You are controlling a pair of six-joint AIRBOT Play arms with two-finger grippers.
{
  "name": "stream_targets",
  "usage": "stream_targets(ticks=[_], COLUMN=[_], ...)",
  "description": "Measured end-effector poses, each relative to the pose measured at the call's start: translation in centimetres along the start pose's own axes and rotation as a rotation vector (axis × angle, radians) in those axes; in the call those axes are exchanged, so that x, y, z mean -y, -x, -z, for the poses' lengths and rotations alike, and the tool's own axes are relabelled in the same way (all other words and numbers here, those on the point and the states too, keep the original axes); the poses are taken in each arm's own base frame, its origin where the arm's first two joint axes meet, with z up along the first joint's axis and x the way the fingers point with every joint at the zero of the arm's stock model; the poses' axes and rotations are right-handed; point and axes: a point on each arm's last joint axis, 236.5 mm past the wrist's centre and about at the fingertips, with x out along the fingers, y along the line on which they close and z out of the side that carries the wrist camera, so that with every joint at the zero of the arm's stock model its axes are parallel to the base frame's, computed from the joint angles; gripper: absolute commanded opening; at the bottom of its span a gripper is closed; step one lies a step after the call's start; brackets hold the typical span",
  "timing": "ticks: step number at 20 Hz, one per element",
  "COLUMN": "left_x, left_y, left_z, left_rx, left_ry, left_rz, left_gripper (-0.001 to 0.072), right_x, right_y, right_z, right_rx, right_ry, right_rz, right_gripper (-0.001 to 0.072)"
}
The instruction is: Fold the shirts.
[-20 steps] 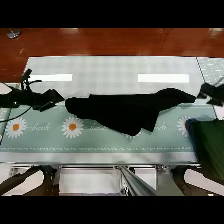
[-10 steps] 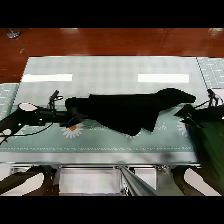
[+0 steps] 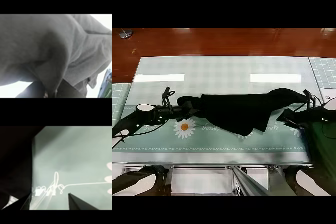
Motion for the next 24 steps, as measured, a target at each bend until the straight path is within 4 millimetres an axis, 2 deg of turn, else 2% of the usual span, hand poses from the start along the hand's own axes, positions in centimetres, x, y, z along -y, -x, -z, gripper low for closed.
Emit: stream_targets(ticks=[3, 7, 12, 21, 22, 23, 24], left_x=[0.5, 1.0, 1.4, 1.4, 1.3, 1.3, 1.3], left_y=[0.1, 0.1, -0.1, -0.2, -0.2, -0.2, -0.2], left_z=[-0.4, -0.5, 0.0, 0.0, -0.1, -0.1, -0.1], left_rx=[0.010, 0.007, -0.008, -0.005, -0.002, -0.001, -0.001], left_ry=[-0.013, -0.025, -0.037, -0.051, -0.051, -0.051, -0.051], left_rz=[0.008, 0.020, 0.027, 0.024, 0.022, 0.022, 0.022], left_gripper=[0.0037, 0.0038, 0.0038, 0.0037, 0.0037, 0.0037, 0.0037], right_x=[-0.8, -1.8, -3.3, -6.6, -7.1, -7.3, -7.3], right_y=[-0.5, -1.3, -3.3, -5.9, -6.2, -6.5, -6.8], right_z=[0.7, 0.8, 1.3, 0.7, 0.8, 0.7, 0.6], right_rx=[-0.025, -0.025, -0.092, -0.143, -0.153, -0.157, -0.159], right_ry=[0.054, 0.076, 0.037, -0.031, -0.016, 0.008, 0.046], right_rz=[0.016, 0.011, -0.063, -0.210, -0.211, -0.199, -0.177], right_gripper=[0.0558, 0.0558, 0.0558, 0.0554, 0.0384, 0.0016, 0.0023])
